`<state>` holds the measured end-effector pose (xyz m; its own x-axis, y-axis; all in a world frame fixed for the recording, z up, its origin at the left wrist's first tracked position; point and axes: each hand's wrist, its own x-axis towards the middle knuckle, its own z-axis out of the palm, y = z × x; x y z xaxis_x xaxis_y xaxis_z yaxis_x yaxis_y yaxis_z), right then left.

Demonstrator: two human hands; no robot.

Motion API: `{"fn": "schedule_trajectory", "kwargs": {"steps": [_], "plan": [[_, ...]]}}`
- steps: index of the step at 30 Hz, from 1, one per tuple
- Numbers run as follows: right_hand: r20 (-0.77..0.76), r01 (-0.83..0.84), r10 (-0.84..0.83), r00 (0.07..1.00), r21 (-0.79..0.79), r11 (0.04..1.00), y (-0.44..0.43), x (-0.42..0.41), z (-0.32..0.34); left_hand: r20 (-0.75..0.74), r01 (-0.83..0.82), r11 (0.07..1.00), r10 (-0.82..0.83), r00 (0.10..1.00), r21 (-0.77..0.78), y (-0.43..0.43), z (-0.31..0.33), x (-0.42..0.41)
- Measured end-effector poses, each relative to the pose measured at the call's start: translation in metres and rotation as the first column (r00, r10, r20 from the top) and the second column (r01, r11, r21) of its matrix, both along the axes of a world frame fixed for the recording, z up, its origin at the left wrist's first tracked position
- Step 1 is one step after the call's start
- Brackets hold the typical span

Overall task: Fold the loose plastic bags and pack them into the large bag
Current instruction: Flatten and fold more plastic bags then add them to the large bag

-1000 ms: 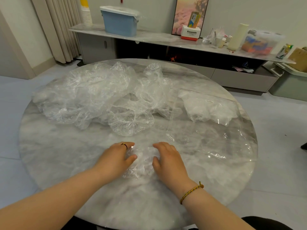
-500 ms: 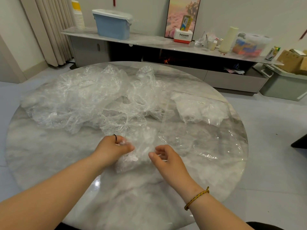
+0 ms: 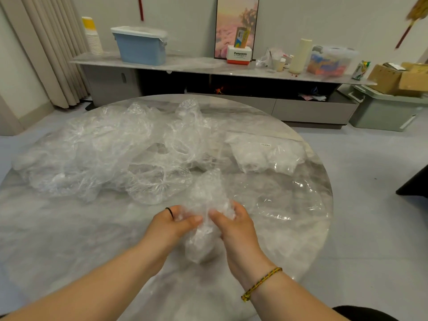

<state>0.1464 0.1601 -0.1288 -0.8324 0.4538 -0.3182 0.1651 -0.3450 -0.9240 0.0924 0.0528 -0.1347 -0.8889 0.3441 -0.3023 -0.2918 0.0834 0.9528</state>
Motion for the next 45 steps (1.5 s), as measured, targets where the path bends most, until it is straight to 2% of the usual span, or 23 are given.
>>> {"fn": "schedule_trajectory", "kwargs": {"steps": [4,5,7,10,12,14,16,21,25,32,35,39,41,42,45], "plan": [[0.007,0.104,-0.105,0.994,0.059,0.993,0.025,0.000,0.005,-0.005,0.227,0.969,-0.229,0.973,-0.094,0.000,-0.001,-0.009],[0.036,0.084,-0.088,0.995,0.102,0.991,0.034,0.000,0.005,-0.049,0.231,0.962,-0.240,0.969,-0.144,0.000,0.000,-0.012],[0.109,0.004,-0.032,0.994,0.244,0.970,0.052,0.002,0.005,-0.248,0.156,0.946,-0.230,0.941,-0.285,0.004,0.001,-0.018],[0.138,-0.012,-0.042,0.989,0.371,0.929,0.076,0.007,0.008,-0.564,-0.005,0.889,-0.286,0.774,-0.457,0.015,0.000,-0.025],[0.104,0.038,-0.084,0.991,0.383,0.923,0.090,0.010,0.012,-0.630,-0.029,0.832,-0.397,0.668,-0.555,0.027,-0.001,-0.029],[0.056,0.108,-0.136,0.989,0.350,0.930,0.100,0.011,0.017,-0.599,-0.026,0.749,-0.509,0.618,-0.662,0.041,-0.007,-0.031],[0.030,0.156,-0.172,0.985,0.295,0.943,0.109,0.012,0.021,-0.541,-0.015,0.674,-0.579,0.609,-0.738,0.053,-0.010,-0.033],[0.023,0.175,-0.187,0.982,0.259,0.950,0.118,0.011,0.024,-0.523,-0.020,0.657,-0.581,0.624,-0.753,0.068,-0.013,-0.039],[0.044,0.147,-0.164,0.985,0.267,0.952,0.118,0.011,0.021,-0.442,-0.011,0.538,-0.680,0.585,-0.843,0.076,-0.018,-0.044],[0.037,0.113,-0.127,0.991,0.259,0.959,0.115,0.007,0.017,-0.397,-0.110,0.419,-0.699,0.594,-0.902,0.081,-0.019,-0.054],[0.041,0.098,-0.112,0.993,0.251,0.963,0.114,0.006,0.017,-0.425,-0.139,0.425,-0.715,0.555,-0.895,0.077,-0.017,-0.056],[0.032,0.038,-0.050,0.998,0.303,0.952,0.112,0.005,0.016,-0.506,-0.147,0.503,-0.716,0.480,-0.851,0.069,-0.005,-0.054],[-0.024,-0.034,0.048,0.999,0.421,0.907,0.108,0.005,0.017,-0.503,-0.055,0.560,-0.692,0.517,-0.827,0.064,0.002,-0.050],[-0.044,-0.086,0.129,0.991,0.535,0.841,0.104,0.006,0.018,-0.489,0.004,0.588,-0.676,0.551,-0.809,0.061,0.005,-0.048],[0.049,-0.228,0.360,0.932,0.849,0.476,0.086,0.008,0.018,-0.474,0.114,0.652,-0.649,0.596,-0.750,0.051,0.010,-0.044]]}}
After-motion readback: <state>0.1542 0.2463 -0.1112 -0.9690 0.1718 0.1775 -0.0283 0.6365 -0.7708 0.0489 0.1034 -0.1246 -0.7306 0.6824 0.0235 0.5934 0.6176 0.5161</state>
